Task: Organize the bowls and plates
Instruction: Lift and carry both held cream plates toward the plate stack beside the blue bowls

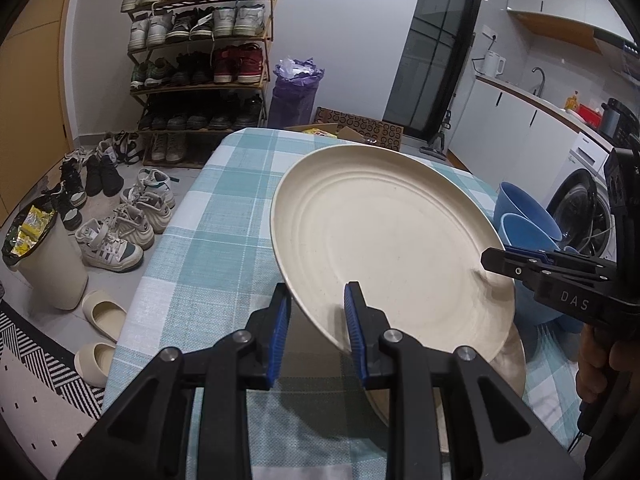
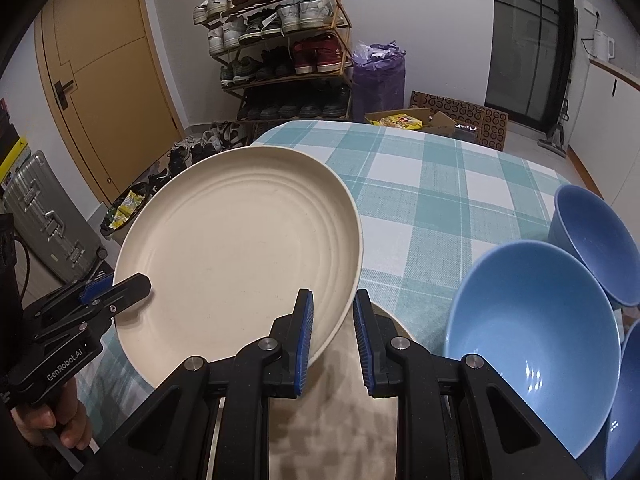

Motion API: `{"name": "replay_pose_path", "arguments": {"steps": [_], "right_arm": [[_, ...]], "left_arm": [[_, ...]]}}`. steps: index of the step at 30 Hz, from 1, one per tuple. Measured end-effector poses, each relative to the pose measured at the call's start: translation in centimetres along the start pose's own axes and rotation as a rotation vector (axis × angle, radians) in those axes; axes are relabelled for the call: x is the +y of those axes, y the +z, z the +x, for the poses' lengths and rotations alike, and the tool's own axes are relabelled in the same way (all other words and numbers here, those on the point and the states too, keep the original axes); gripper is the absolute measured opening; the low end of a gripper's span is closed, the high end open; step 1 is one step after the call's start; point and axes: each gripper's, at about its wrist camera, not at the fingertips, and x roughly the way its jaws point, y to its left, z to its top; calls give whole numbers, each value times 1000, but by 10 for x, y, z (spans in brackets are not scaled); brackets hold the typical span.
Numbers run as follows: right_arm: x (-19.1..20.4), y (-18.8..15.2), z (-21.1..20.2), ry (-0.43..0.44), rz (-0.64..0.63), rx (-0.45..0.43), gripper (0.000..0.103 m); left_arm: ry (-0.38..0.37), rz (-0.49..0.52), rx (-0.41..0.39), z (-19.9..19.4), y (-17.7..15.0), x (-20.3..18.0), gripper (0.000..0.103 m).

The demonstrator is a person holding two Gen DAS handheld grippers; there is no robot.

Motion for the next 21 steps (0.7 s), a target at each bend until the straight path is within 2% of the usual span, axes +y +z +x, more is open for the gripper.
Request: {"name": "replay_pose_path", "arguments": {"steps": [21], "right_arm": [[-24,-43,-21,-16,51,30,21]], "left_arm": [[-31,80,33,-1,-9,-31,26]]}}
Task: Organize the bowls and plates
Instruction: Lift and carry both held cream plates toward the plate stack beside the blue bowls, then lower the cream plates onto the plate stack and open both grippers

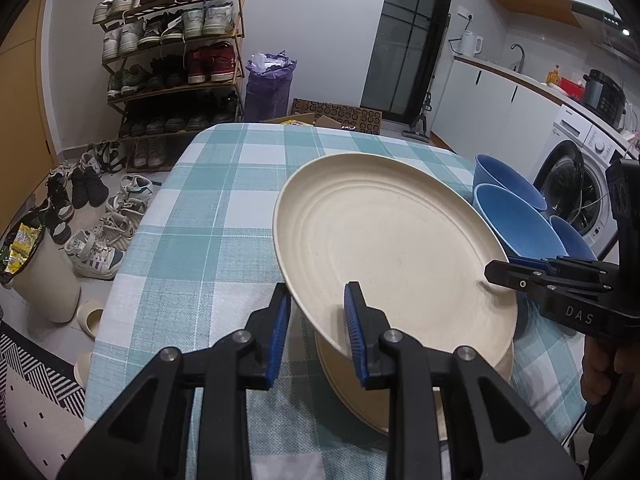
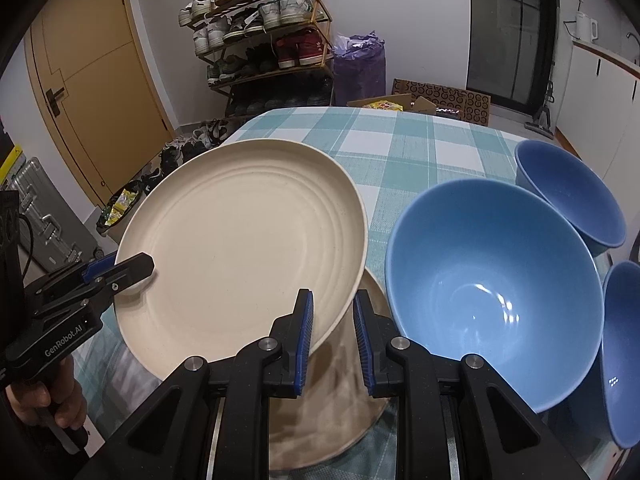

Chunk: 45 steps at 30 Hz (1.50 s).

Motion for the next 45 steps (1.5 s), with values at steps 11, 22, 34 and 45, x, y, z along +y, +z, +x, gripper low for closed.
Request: {"name": "replay_pose_path", "arguments": {"steps": [11,22,34,45], "right_arm": [[-8,-16,-8,6,30,7,21],[-13,-31,-11,15,45,25,21],[-11,-42,-13,13,44,32,22],[-12,-55,-12,-1,43,49,22]], "left_arm": [[-8,34,26,4,-3,-9,26],[-3,60,43,6,-7,-15,26],[8,73,71,8,-22,-18,26],[24,107,86,13,-27,-26,26]]}}
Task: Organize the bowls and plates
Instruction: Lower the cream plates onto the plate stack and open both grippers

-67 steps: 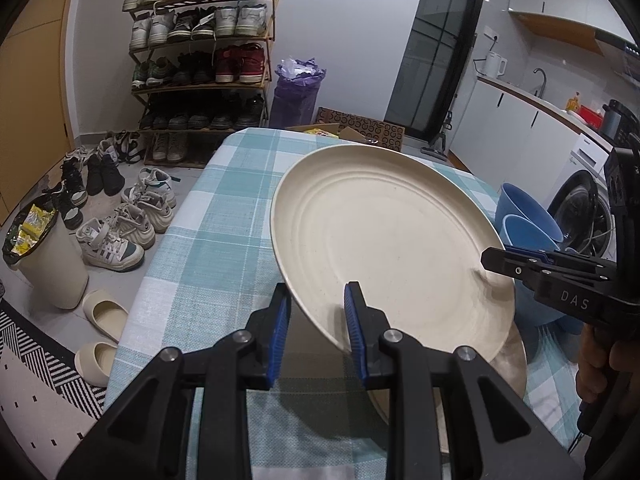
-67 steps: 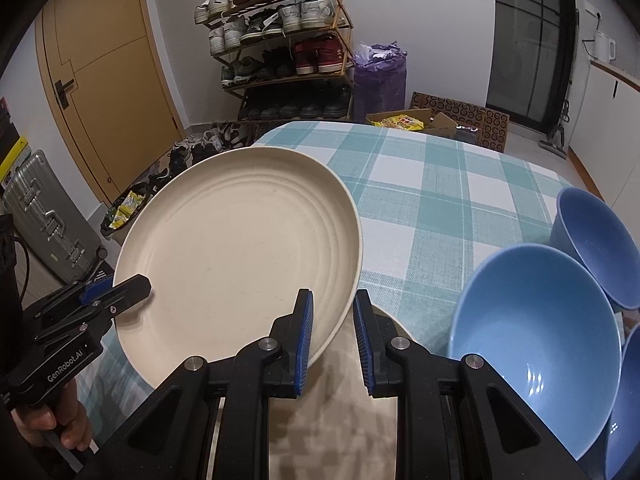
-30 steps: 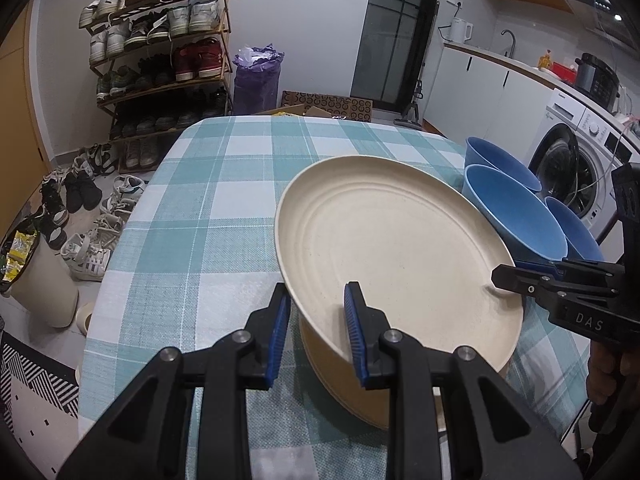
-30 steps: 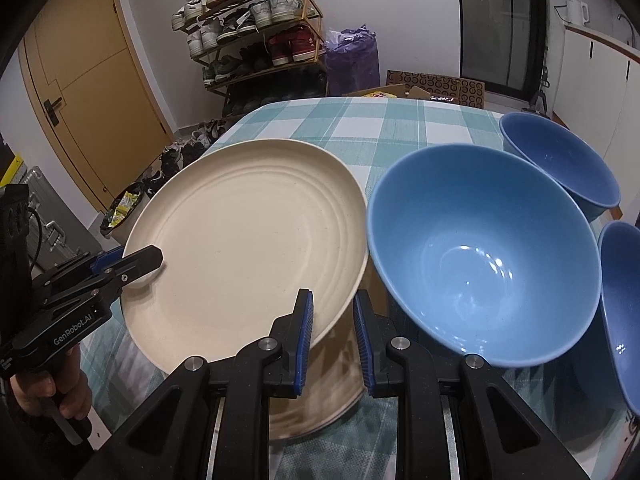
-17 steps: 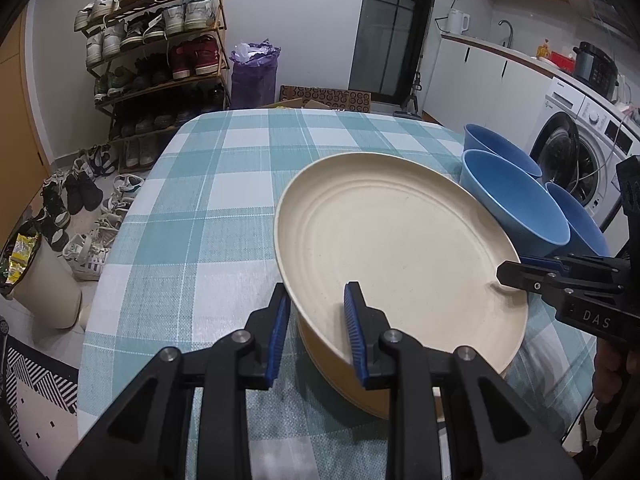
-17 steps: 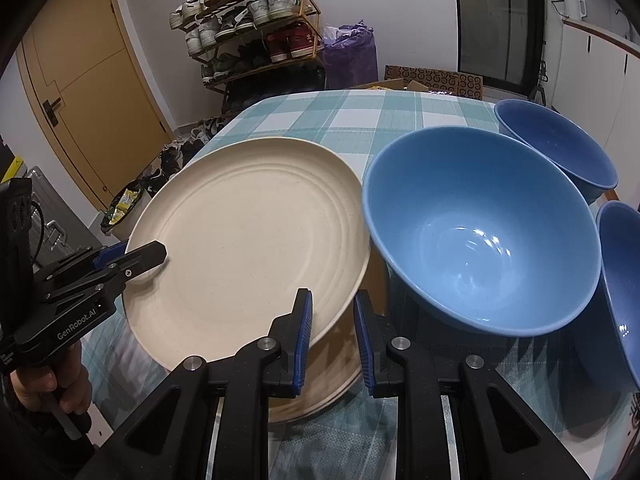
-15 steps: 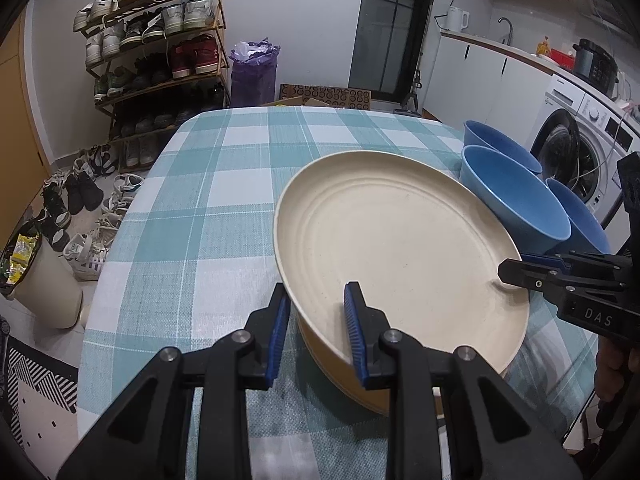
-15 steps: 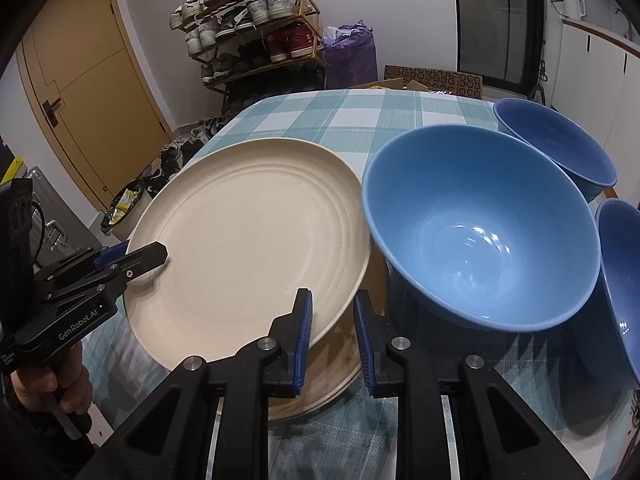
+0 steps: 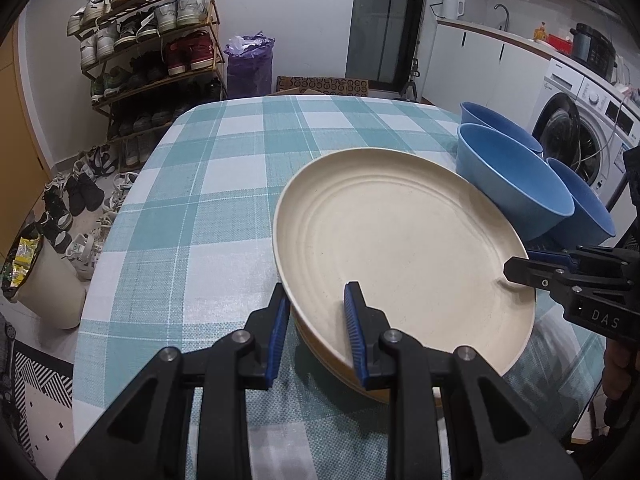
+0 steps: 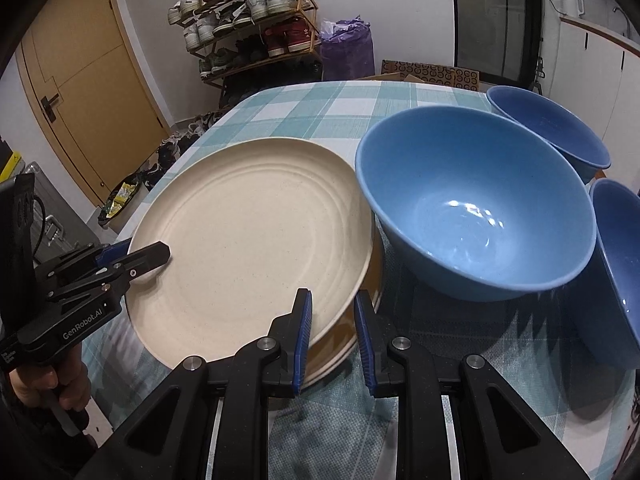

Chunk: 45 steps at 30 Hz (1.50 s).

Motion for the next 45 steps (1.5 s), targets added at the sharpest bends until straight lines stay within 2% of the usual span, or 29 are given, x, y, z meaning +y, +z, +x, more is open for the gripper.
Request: {"name": "replay_pose_path", "arguments": {"steps": [18,27,34,45], "right_arm": [[8,-10,3,-43,-31,2,23],[2,-12,2,-22,-18,1,23],[-3,-15,-5,5,-11,-20,24],[-7,-21,-11,17,-21,-40,25]], "left_arm": [[43,57,11,3,-4,-10,26],[64,99,11,3,-6,-17,32],[72,108,24,7,-7,-19,43],[104,148,33,14,-12,-27,51]]}}
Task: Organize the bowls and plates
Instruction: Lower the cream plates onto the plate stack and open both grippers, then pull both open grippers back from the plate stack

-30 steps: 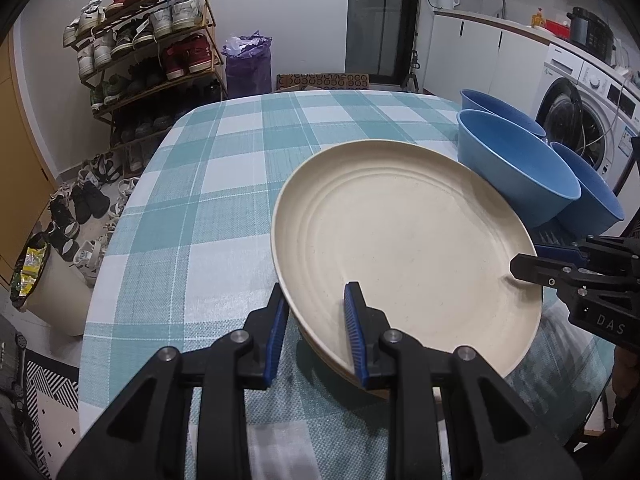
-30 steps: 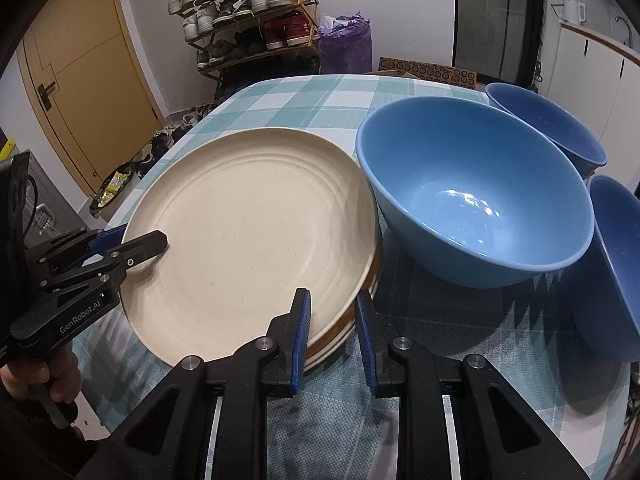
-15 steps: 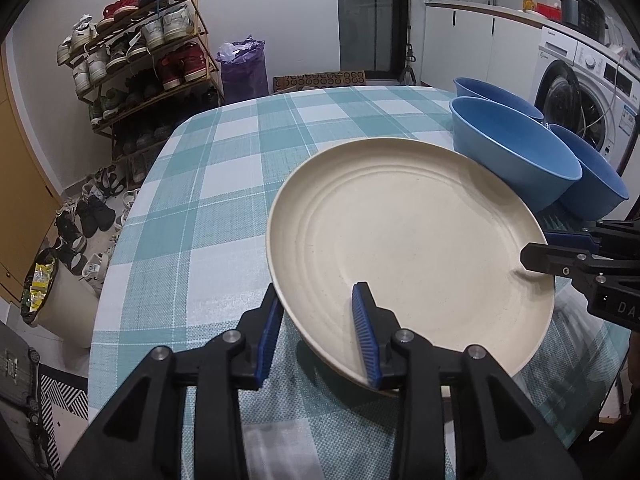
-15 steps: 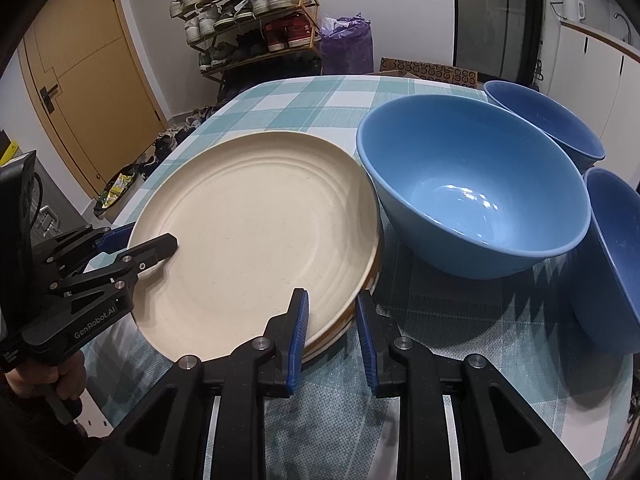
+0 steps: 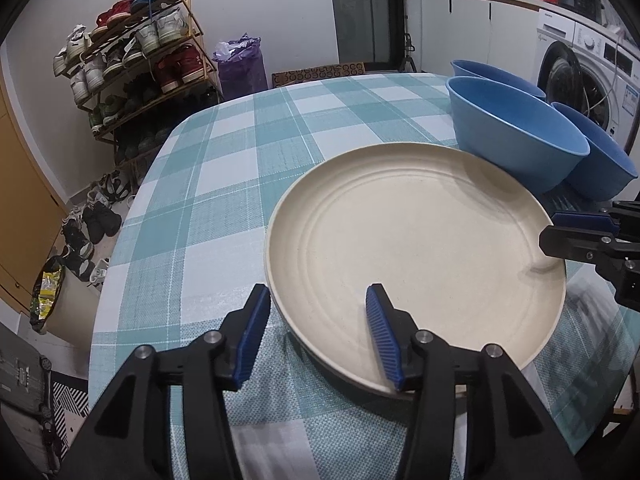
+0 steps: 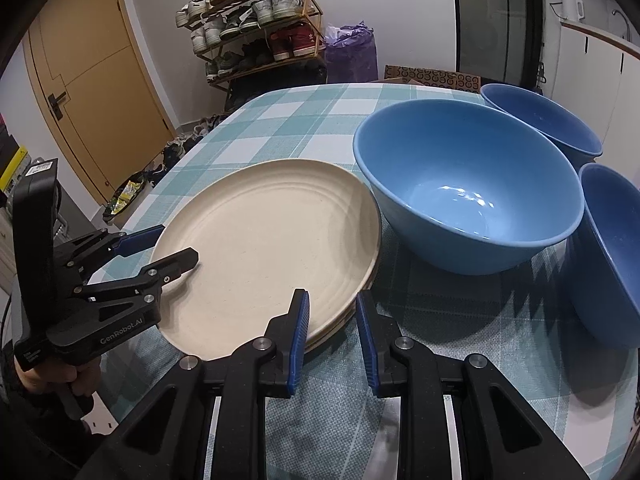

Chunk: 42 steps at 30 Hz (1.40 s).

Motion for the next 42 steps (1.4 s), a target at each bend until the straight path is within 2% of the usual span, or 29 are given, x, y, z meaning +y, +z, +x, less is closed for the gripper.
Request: {"name": "replay_pose_path", "arguments": {"steps": [4,9,12,14,15,16,19,21,22,23,27,42], "right_arm": [[1,-3,-1,20,-6,-1,31],[5,-2,-6,47,-27,-15,44],[9,-2,-11,45,-49,-34,48],[10,-1,-14,50,-53,-37,50],[10,-1,-15,51,-53,-38,56],[11,-1,-17,57,-53,-39,66],[9,1,-21,82,-40,-48,81],[10,3,-26,86,-39,-56,86],[10,4,-26,81,-42,-58,89],[11,5,-28,74,-49,-59,90],[15,6,-36,64,-74,-88,100],[-6,11,-79,14,-36,-179,102]], "left_arm": [[-15,2,14,1,1,1,54],[-56,-47,21,-3,3,7,57],[-76,-72,9,-8,5,10,60],[-88,-85,-1,-12,6,12,71],[-97,-89,-13,-15,6,12,80],[-109,-90,-30,-19,7,13,81],[-141,-91,-60,-29,9,12,81],[-165,-94,-73,-34,10,12,86],[-183,-99,-80,-36,10,13,97],[-196,-105,-88,-39,11,13,102],[-265,-135,-111,-47,13,15,103],[-226,-159,-173,-64,22,13,103]]}}
